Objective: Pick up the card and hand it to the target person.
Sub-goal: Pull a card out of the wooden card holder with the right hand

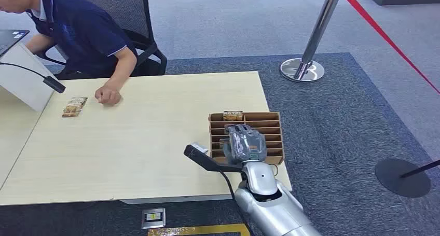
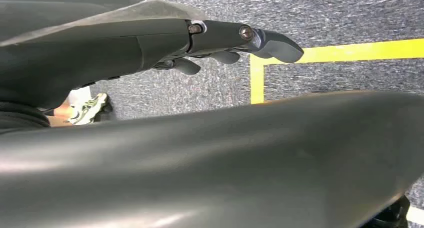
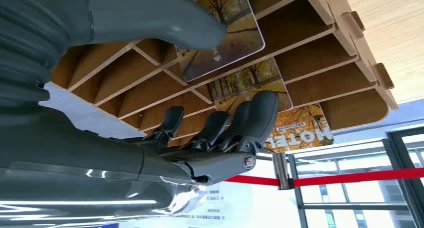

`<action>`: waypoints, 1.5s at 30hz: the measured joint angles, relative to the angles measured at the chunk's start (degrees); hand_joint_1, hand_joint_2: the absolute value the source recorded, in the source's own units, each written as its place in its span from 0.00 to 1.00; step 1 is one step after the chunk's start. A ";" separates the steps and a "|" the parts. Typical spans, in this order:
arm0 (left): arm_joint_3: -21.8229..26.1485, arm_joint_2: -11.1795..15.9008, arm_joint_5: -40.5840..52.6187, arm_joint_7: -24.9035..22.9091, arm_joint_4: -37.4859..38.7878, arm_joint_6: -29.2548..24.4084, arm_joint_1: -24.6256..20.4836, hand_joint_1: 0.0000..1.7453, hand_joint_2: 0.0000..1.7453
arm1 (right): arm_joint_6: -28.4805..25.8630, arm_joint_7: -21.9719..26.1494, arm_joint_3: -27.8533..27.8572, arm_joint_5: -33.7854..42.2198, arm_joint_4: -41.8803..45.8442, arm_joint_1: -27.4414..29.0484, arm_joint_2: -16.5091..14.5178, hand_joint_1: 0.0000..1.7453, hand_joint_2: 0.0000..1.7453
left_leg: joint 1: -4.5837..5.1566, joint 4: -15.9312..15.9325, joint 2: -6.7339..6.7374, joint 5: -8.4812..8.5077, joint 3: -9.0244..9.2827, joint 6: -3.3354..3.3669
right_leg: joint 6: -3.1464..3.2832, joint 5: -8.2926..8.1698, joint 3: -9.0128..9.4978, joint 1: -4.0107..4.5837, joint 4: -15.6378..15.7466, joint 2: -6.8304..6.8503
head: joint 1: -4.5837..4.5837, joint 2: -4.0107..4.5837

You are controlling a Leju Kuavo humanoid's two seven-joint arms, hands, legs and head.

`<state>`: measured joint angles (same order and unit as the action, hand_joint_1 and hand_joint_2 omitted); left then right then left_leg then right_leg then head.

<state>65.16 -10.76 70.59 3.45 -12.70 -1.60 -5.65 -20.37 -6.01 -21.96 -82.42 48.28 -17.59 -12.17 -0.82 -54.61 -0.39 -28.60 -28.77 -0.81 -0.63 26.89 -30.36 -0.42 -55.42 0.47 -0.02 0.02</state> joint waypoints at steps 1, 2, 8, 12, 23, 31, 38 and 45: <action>0.00 0.00 0.00 0.00 0.00 0.00 0.00 0.00 0.00 | 0.00 0.00 0.00 -0.01 0.00 -0.01 0.00 0.44 1.00 | 0.00 0.00 0.00 0.00 0.00 0.00 | 0.00 0.00 0.00 0.00 0.00 0.00 | 0.00 0.00; 0.00 0.01 -0.02 0.00 0.00 0.00 0.00 0.00 0.00 | 0.01 0.00 0.01 -0.01 0.00 -0.02 0.00 0.44 1.00 | 0.00 0.00 0.00 0.00 0.00 0.00 | 0.00 0.00 0.00 0.00 0.00 0.00 | 0.00 0.00; 0.00 0.01 -0.05 0.00 0.00 -0.01 0.00 0.00 0.00 | 0.02 -0.01 0.01 -0.02 -0.05 -0.05 0.00 0.47 1.00 | 0.00 0.00 0.00 0.00 0.00 0.00 | 0.00 0.00 0.00 0.00 0.00 0.00 | 0.00 0.00; 0.00 0.01 -0.08 0.00 0.00 0.00 0.00 0.00 0.00 | 0.00 -0.06 0.01 -0.02 -0.26 -0.02 0.00 0.47 1.00 | 0.00 0.00 0.00 0.00 0.00 0.00 | 0.00 0.00 0.00 0.00 0.00 0.00 | 0.00 0.00; 0.00 0.08 -0.12 0.13 0.00 -0.02 0.00 0.00 0.00 | 0.29 -0.14 0.03 -0.38 -0.44 1.24 0.00 0.49 1.00 | 0.00 0.00 0.00 0.00 0.00 0.00 | 0.00 0.00 -0.02 0.00 0.00 0.00 | 0.00 0.00; 0.00 0.17 0.19 0.23 0.00 -0.02 0.01 0.00 0.00 | 0.15 -0.66 0.08 -0.56 -0.44 1.50 0.01 0.77 1.00 | 0.00 0.00 0.00 0.00 0.01 0.00 | 0.00 0.00 -0.02 0.00 0.00 0.00 | 0.00 -0.01; 0.00 0.37 0.38 0.27 0.00 -0.12 0.00 0.00 0.00 | -0.68 -0.62 0.26 -1.10 -0.41 1.67 0.02 1.00 1.00 | 0.00 0.00 0.01 0.00 0.01 0.00 | 0.00 0.00 -0.01 0.00 0.00 0.00 | 0.00 0.00; 0.00 0.46 0.38 0.60 0.00 -0.24 0.01 0.00 0.00 | -1.35 -0.20 0.32 -2.24 1.06 2.55 0.18 1.00 1.00 | 0.00 0.00 0.00 0.00 0.01 0.00 | 0.00 0.00 -0.01 0.00 0.00 0.00 | 0.00 0.00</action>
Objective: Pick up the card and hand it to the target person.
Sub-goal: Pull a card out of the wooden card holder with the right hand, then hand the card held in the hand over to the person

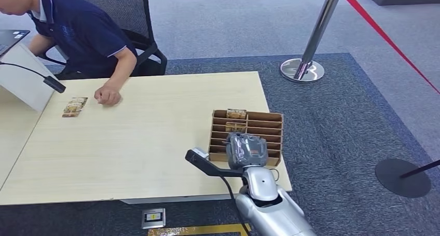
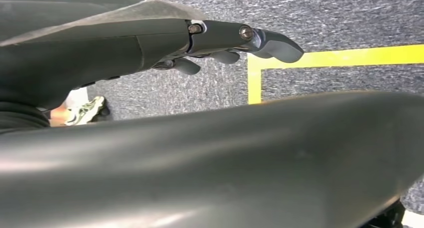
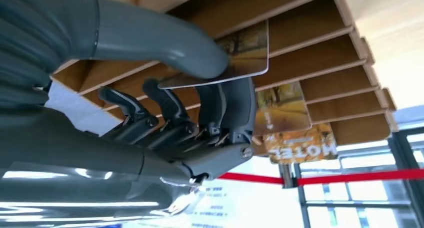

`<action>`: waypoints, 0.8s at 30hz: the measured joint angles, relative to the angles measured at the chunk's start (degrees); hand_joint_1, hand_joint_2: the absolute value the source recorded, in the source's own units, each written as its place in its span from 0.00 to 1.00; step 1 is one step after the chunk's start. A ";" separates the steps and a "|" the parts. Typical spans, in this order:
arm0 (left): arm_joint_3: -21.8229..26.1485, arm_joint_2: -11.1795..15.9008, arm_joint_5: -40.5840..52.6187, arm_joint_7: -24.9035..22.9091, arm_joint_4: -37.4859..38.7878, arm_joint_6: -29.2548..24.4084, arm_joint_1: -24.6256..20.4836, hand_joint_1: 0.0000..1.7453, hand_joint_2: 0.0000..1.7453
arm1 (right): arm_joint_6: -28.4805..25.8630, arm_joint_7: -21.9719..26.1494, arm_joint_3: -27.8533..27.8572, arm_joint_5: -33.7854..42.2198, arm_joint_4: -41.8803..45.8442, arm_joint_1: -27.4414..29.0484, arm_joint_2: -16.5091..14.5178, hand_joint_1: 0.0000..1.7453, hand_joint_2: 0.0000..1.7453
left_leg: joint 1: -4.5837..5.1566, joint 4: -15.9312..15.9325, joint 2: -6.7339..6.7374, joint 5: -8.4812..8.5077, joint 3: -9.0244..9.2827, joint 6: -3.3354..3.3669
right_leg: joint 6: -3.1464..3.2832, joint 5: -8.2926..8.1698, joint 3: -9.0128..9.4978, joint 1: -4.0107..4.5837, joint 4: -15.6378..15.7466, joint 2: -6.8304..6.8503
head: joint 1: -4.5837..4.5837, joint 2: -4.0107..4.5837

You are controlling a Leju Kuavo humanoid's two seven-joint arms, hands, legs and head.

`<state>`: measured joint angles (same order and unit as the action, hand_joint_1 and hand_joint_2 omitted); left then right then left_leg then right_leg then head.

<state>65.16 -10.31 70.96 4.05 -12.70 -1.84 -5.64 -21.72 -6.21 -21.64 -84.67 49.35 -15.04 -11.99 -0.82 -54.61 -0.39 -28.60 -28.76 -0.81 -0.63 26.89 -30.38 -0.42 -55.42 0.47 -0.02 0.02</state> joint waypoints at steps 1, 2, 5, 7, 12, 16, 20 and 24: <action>0.00 0.01 -0.02 0.05 0.00 -0.01 0.00 0.00 0.00 | -0.02 0.14 0.01 -0.14 0.51 0.25 0.07 1.00 1.00 | 0.00 0.00 0.00 0.00 0.00 0.00 | 0.00 0.00 0.00 0.00 0.00 0.00 | 0.00 0.00; 0.00 0.01 -0.07 0.08 0.00 -0.02 0.00 0.00 0.00 | 0.00 0.31 0.02 -0.30 1.20 0.57 0.15 1.00 1.00 | 0.00 0.00 0.00 0.00 0.00 0.00 | 0.00 0.00 0.00 0.00 0.00 0.00 | 0.00 0.00; 0.00 0.02 -0.27 0.10 0.00 -0.07 0.00 0.00 0.00 | 0.31 0.94 0.02 -0.82 4.47 1.89 0.50 1.00 1.00 | 0.00 0.00 0.00 0.00 -0.02 0.00 | 0.00 0.00 -0.01 0.00 0.00 0.00 | 0.00 -0.01; 0.01 0.03 -0.44 0.10 0.00 -0.09 0.00 0.00 0.00 | 1.03 1.54 -0.04 -1.18 8.55 3.36 0.92 1.00 1.00 | 0.00 0.00 0.00 -0.01 -0.04 -0.01 | 0.01 0.02 -0.04 0.00 0.00 0.00 | 0.01 -0.01; 0.04 0.08 -0.87 0.11 0.00 -0.09 0.02 0.00 0.00 | 3.02 2.60 -0.63 -1.72 19.38 6.49 2.32 1.00 1.00 | 0.00 0.00 -0.01 -0.01 -0.09 -0.01 | 0.01 0.02 -0.09 0.00 0.00 0.00 | 0.01 -0.01; 0.07 0.10 -1.02 0.17 0.00 -0.09 0.03 0.00 0.00 | 3.93 3.77 -1.56 -0.58 25.60 7.40 3.73 1.00 1.00 | 0.00 0.00 0.00 -0.01 -0.09 -0.01 | 0.01 0.02 -0.08 0.00 0.00 0.00 | 0.00 0.00; 0.16 0.10 -1.21 0.23 0.00 -0.08 0.03 0.00 0.00 | 5.13 6.38 -3.52 2.68 30.96 6.94 5.44 1.00 1.00 | 0.00 0.00 -0.01 -0.01 -0.10 -0.01 | 0.02 0.01 -0.08 0.00 -0.02 0.00 | 0.00 -0.01; 0.20 0.08 -1.10 0.35 0.00 0.09 -0.06 0.00 0.00 | 7.34 9.58 -6.66 6.96 33.56 2.10 6.06 1.00 1.00 | 0.00 0.00 0.02 0.00 -0.09 -0.01 | 0.03 0.00 -0.09 0.00 -0.06 0.00 | 0.01 -0.01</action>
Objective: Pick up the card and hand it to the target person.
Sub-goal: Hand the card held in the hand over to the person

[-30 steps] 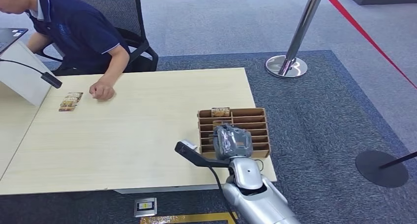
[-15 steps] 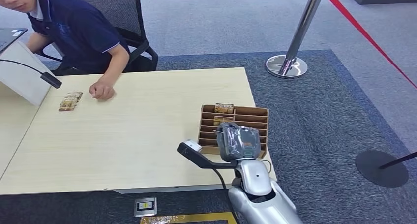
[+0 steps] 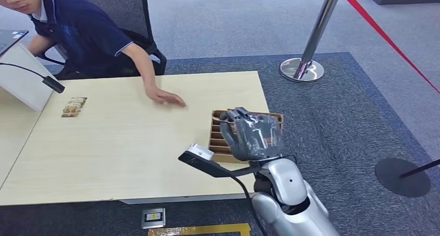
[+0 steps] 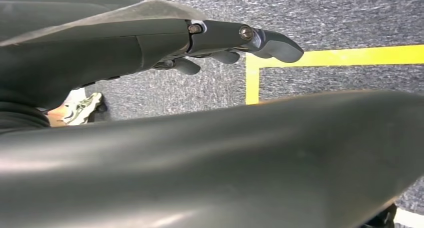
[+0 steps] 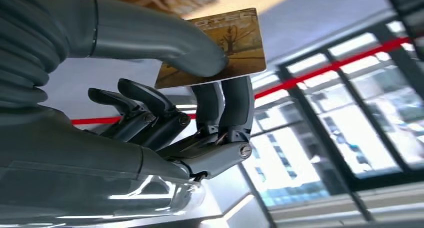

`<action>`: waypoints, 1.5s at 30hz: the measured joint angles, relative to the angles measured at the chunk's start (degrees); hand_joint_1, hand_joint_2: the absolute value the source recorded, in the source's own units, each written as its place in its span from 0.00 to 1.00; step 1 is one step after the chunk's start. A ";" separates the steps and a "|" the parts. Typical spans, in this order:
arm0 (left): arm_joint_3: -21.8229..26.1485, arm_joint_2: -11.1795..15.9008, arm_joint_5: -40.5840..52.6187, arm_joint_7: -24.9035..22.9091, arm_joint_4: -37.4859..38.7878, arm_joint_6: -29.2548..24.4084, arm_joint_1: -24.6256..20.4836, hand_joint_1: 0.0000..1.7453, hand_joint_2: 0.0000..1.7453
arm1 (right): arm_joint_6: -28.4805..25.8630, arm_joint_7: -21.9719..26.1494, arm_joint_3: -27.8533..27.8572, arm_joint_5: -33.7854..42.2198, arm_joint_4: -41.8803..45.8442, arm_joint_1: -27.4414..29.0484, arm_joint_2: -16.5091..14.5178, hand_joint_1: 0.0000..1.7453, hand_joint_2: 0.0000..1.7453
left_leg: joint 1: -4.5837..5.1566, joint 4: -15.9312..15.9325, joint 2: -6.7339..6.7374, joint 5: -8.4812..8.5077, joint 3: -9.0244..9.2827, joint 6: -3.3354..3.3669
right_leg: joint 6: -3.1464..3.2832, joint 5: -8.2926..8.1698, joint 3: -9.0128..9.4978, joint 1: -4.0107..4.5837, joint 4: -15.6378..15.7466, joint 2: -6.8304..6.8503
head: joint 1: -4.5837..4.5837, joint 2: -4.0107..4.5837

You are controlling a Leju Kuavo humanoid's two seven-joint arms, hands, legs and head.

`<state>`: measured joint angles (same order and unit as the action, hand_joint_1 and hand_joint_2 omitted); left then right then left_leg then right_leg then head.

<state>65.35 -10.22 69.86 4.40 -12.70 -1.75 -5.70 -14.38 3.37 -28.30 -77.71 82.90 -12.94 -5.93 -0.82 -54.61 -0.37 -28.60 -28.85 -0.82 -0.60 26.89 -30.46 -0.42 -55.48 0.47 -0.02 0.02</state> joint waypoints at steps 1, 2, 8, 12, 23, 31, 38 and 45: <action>0.00 -0.02 0.10 0.02 0.00 0.02 -0.05 0.00 0.00 | 0.28 0.58 -0.79 1.13 -0.47 -2.13 -0.16 1.00 1.00 | 0.00 0.00 0.01 0.01 0.01 -0.02 | 0.01 -0.01 0.00 0.00 -0.01 0.00 | 0.00 0.00; 0.00 -0.05 0.21 0.03 0.00 0.02 -0.12 0.00 0.00 | 0.40 0.98 -1.48 2.08 -1.46 -4.43 -0.55 1.00 1.00 | 0.00 0.00 0.03 0.03 0.01 -0.04 | 0.02 -0.01 0.00 0.00 -0.03 0.00 | 0.00 0.00; 0.00 -0.39 0.66 -0.05 0.05 -0.04 -0.54 0.00 0.00 | -1.00 2.05 -3.65 4.77 -13.64 -17.51 -6.08 1.00 1.00 | -0.02 0.00 0.03 0.12 0.04 -0.13 | 0.06 -0.04 -0.01 0.01 -0.12 0.00 | 0.01 0.00; 0.00 -0.63 0.74 -0.57 0.23 -0.16 -0.55 0.00 0.00 | -2.77 2.76 -3.94 5.28 -22.09 -22.64 -9.70 1.00 1.00 | -0.04 0.00 0.03 0.12 0.02 -0.14 | 0.06 -0.03 -0.03 0.03 -0.15 0.00 | 0.01 0.01; 0.65 -1.02 -0.78 -2.27 0.33 -0.43 -0.45 0.00 0.00 | -6.38 1.89 -11.29 15.50 -41.98 -29.96 -12.58 1.00 1.00 | -0.04 -0.01 0.00 0.12 -0.02 -0.14 | 0.06 -0.04 -0.04 0.02 -0.13 0.00 | -0.01 0.01; 0.90 -1.09 -1.09 -2.26 0.33 -0.76 -0.34 0.00 0.00 | -7.03 1.93 -15.51 18.92 -48.41 -31.28 -12.58 1.00 1.00 | -0.04 -0.01 0.00 0.11 -0.03 -0.14 | 0.06 -0.03 -0.05 0.03 -0.13 0.00 | 0.00 0.01; 0.89 -1.10 -0.92 -2.20 0.35 -0.80 -0.33 0.00 0.00 | -7.49 1.47 -17.20 19.21 -50.95 -31.88 -12.58 1.00 1.00 | -0.04 -0.01 0.00 0.11 -0.02 -0.14 | 0.06 -0.03 -0.05 0.03 -0.13 0.00 | 0.00 0.01; 0.87 -1.10 -0.72 -2.17 0.35 -0.66 -0.31 0.00 0.00 | -8.07 -0.09 -18.32 19.45 -52.56 -31.96 -12.58 0.00 1.00 | -0.04 -0.01 0.00 0.11 -0.02 -0.14 | 0.06 -0.03 -0.05 0.03 -0.13 0.00 | -0.01 0.00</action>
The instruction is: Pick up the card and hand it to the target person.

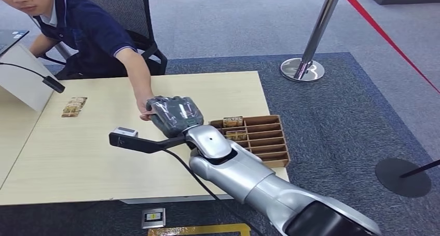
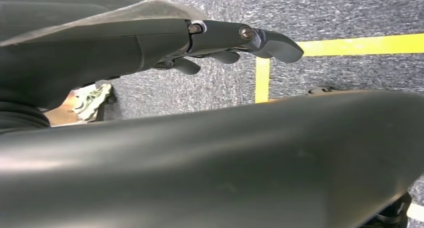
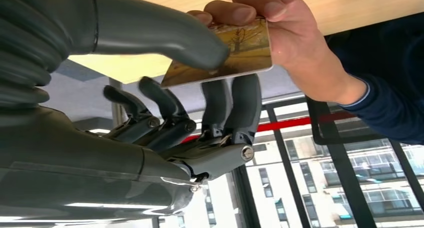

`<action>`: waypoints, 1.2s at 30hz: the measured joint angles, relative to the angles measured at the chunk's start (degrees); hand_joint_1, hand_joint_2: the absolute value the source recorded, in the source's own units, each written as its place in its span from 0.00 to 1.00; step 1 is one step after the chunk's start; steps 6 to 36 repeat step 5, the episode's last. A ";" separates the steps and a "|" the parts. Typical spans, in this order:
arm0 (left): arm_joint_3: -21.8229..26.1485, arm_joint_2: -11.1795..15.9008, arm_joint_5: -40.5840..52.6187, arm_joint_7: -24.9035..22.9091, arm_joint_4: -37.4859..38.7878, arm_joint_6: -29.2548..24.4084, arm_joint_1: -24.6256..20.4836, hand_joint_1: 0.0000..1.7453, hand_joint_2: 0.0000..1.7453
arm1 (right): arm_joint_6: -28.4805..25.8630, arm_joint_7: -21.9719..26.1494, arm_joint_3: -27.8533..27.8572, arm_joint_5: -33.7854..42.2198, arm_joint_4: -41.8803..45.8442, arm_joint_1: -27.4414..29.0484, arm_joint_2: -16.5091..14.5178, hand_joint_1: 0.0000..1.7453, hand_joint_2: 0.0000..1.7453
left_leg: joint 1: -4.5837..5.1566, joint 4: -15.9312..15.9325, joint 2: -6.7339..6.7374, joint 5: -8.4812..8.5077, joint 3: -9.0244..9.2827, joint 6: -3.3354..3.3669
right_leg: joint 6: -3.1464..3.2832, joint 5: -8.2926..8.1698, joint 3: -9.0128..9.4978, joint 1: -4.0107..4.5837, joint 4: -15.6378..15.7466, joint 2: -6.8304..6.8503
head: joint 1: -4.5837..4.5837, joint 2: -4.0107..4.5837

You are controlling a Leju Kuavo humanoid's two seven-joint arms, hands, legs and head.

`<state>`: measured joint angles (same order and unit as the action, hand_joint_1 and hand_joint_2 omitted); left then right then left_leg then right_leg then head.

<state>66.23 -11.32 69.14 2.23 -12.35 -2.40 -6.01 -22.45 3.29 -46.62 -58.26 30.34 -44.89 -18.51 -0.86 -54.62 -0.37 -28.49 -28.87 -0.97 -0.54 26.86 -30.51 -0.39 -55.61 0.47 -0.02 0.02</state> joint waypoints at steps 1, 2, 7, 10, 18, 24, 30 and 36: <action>0.01 0.00 -0.01 -0.01 0.00 -0.01 0.00 0.00 0.00 | -0.33 -0.15 -0.02 0.44 -0.16 0.01 0.00 0.00 0.75 | 0.00 0.00 0.00 0.00 0.00 0.00 | 0.00 0.00 0.00 0.00 0.00 0.00 | 0.00 0.00; 0.01 -0.01 -0.07 -0.03 0.00 -0.06 0.00 0.00 0.00 | -0.83 -0.19 -0.02 0.89 -0.30 0.01 0.00 0.00 0.50 | 0.00 0.00 0.00 0.00 0.00 0.00 | 0.00 0.00 0.00 0.00 0.00 0.00 | 0.00 0.00; 0.04 -0.02 -0.35 -0.08 -0.01 -0.34 0.01 0.00 0.00 | -2.65 0.24 0.18 1.98 -0.51 0.09 0.00 0.00 0.00 | 0.00 0.00 0.00 0.00 0.00 0.00 | 0.00 0.00 -0.01 0.00 0.01 0.00 | 0.01 0.01; 0.04 -0.02 -0.35 -0.08 -0.01 -0.34 0.01 0.00 0.00 | -2.65 0.24 0.18 1.98 -0.51 0.09 0.00 0.00 0.00 | 0.00 0.00 0.00 0.00 0.00 0.00 | 0.00 0.00 -0.01 0.00 0.01 0.00 | 0.01 0.01; 0.04 -0.02 -0.35 -0.08 -0.01 -0.34 0.01 0.00 0.00 | -2.65 0.24 0.18 1.98 -0.51 0.09 0.00 0.00 0.00 | 0.00 0.00 0.00 0.00 0.00 0.00 | 0.00 0.00 -0.01 0.00 0.01 0.00 | 0.01 0.01; 0.04 -0.02 -0.35 -0.08 -0.01 -0.34 0.01 0.00 0.00 | -2.65 0.24 0.18 1.98 -0.51 0.09 0.00 0.00 0.00 | 0.00 0.00 0.00 0.00 0.00 0.00 | 0.00 0.00 -0.01 0.00 0.01 0.00 | 0.01 0.01; 0.04 -0.02 -0.35 -0.08 -0.01 -0.34 0.01 0.00 0.00 | -2.65 0.24 0.18 1.98 -0.51 0.09 0.00 0.00 0.00 | 0.00 0.00 0.00 0.00 0.00 0.00 | 0.00 0.00 -0.01 0.00 0.01 0.00 | 0.01 0.01; 0.04 -0.02 -0.35 -0.08 -0.01 -0.34 0.01 0.00 0.00 | -2.65 0.24 0.18 1.98 -0.51 0.09 0.00 0.00 0.00 | 0.00 0.00 0.00 0.00 0.00 0.00 | 0.00 0.00 -0.01 0.00 0.01 0.00 | 0.01 0.01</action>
